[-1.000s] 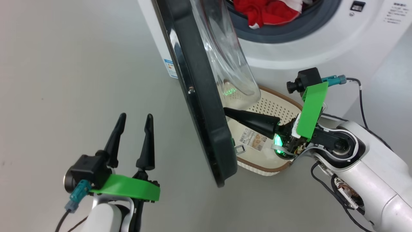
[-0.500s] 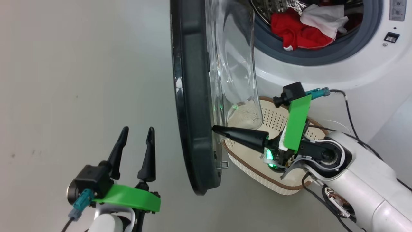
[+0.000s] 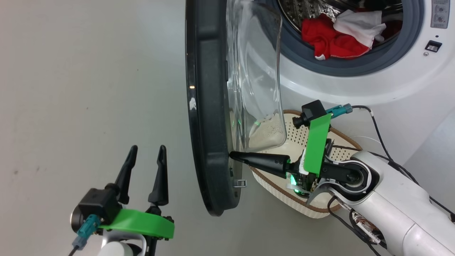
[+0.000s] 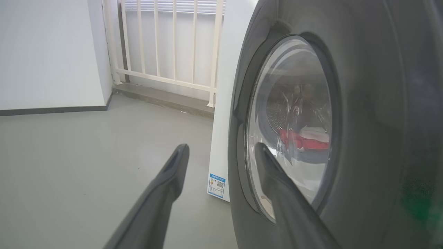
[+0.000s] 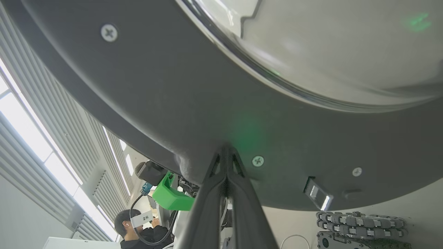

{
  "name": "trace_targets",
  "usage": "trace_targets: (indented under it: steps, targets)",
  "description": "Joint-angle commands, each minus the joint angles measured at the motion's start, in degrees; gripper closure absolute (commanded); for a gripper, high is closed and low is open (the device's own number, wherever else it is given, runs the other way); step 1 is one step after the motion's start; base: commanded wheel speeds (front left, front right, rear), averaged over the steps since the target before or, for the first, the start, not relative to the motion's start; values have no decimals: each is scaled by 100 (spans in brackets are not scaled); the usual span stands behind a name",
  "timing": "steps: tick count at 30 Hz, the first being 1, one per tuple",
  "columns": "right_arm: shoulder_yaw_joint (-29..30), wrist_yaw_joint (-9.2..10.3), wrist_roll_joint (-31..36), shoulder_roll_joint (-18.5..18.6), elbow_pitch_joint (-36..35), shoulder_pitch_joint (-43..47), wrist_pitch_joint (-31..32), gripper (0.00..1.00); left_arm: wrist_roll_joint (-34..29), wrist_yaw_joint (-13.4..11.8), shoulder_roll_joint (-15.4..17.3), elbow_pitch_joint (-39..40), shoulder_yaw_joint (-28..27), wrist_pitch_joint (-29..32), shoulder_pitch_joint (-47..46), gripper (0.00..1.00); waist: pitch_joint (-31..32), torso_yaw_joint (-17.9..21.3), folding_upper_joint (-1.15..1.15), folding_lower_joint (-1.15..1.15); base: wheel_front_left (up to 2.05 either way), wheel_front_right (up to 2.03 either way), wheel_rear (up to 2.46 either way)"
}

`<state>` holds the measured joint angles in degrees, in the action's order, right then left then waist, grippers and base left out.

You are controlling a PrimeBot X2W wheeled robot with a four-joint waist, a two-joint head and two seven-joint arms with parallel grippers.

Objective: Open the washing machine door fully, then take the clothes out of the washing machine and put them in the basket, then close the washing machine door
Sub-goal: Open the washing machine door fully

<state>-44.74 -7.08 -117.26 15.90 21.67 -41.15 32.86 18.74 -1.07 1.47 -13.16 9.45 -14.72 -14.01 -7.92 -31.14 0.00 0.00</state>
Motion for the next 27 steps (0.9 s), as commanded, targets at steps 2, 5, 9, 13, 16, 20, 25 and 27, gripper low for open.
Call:
trace_targets:
  steps: [2, 5, 9, 13, 16, 20, 25, 27]
  targets:
    - [-30, -41, 163, -65, -57, 30, -72, 100, -15, -4, 141, 116, -166, -28, 26, 0, 52, 16, 0, 0, 0, 0, 0]
    - [25, -41, 308, -8, -16, 120, -267, 100, -33, 32, 141, 50, -148, -28, 36, 0, 108, 31, 0, 0, 0, 0, 0]
    - [104, -41, 732, 148, -83, 282, -675, 55, -81, 101, 141, -97, -118, -28, 60, 0, 210, 56, 0, 0, 0, 0, 0]
    - [77, -41, 1389, 336, -147, 465, -1209, 0, -120, 164, 148, -209, -128, -28, 86, 0, 323, 87, 0, 0, 0, 0, 0]
    - [-26, -41, 1996, 508, -124, 553, -1659, 0, -152, 209, 157, -273, -125, -28, 85, 0, 381, 107, 0, 0, 0, 0, 0]
    - [-263, -41, 2983, 746, 54, 620, -2379, 0, -216, 246, 172, -319, -118, -28, 81, 0, 462, 131, 0, 0, 0, 0, 0]
    - [-501, -41, 4055, 920, 377, 657, -3147, 0, -282, 231, 184, -317, -135, -28, 111, 0, 521, 150, 0, 0, 0, 0, 0]
    - [-549, -41, 4578, 949, 626, 675, -3527, 0, -300, 225, 198, -307, -154, -28, 135, 0, 544, 170, 0, 0, 0, 0, 0]
